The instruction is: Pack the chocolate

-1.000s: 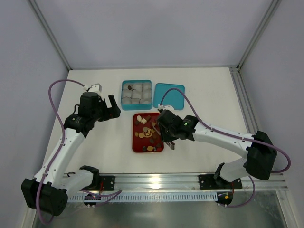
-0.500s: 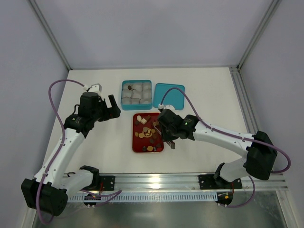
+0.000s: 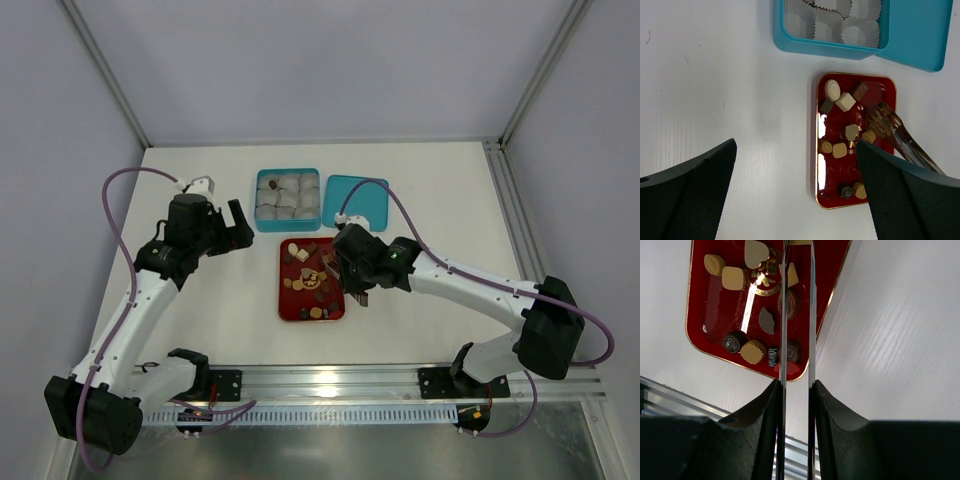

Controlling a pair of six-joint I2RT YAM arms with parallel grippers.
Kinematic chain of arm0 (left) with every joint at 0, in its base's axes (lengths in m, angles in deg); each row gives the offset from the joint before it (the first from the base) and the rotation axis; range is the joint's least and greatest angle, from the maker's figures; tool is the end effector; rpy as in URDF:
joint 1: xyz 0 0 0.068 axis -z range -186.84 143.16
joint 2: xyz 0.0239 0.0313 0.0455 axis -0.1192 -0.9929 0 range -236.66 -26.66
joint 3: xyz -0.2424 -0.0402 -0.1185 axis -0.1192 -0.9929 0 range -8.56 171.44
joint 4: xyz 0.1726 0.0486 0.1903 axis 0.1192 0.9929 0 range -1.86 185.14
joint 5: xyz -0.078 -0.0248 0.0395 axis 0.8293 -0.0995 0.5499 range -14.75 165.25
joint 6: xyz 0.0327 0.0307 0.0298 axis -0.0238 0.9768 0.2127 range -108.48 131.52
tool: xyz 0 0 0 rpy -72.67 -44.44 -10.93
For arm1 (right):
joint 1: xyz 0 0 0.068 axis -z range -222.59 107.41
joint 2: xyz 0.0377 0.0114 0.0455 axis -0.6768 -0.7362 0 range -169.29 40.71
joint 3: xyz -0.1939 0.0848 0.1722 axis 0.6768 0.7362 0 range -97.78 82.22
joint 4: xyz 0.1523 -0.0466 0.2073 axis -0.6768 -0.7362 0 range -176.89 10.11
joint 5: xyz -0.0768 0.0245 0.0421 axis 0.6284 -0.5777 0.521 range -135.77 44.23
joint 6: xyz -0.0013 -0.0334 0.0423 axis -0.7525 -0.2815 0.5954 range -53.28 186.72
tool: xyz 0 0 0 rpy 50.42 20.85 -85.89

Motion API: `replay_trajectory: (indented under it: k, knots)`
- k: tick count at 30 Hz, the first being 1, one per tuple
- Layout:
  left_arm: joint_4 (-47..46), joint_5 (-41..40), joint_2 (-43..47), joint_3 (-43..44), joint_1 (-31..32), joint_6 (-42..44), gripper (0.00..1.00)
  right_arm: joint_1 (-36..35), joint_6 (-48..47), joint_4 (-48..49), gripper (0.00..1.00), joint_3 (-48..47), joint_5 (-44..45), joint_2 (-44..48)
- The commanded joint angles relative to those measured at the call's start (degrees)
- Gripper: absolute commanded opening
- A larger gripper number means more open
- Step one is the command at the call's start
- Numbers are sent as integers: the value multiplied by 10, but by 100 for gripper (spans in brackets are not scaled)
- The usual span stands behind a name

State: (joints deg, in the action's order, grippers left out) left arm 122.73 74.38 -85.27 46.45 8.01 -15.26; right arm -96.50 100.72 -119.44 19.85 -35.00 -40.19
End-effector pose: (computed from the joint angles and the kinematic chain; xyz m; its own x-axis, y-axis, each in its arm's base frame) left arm 0.2097 -0.0550 0.3156 -0.6439 -0.2953 -0.7058 -0.0507 0.9370 -0.3458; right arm 0.1746 0.2281 0.2607 -0.8258 -0.2004 -0.5271 -0.3304 0.9295 0.1642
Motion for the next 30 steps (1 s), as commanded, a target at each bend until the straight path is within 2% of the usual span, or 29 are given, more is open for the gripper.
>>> replay_trajectory:
  k: [1, 10, 16, 19, 23, 30]
  knots:
    - [-5, 1, 5, 0, -3, 2, 100, 3, -10, -8, 25, -38, 8, 32]
    - [-5, 3, 5, -1, -3, 2, 100, 11, -18, -28, 25, -78, 11, 41]
    - [-5, 4, 6, 1, -3, 2, 100, 41, -42, -7, 25, -143, -8, 11]
    - [-5, 5, 5, 1, -3, 2, 100, 62, -60, 4, 25, -203, -15, -35]
    - [-5, 4, 7, 0, -3, 2, 100, 99, -84, 23, 25, -312, -34, -141]
    - [-5, 3, 7, -1, -3, 2, 100, 130, -105, 30, 25, -440, -43, -267]
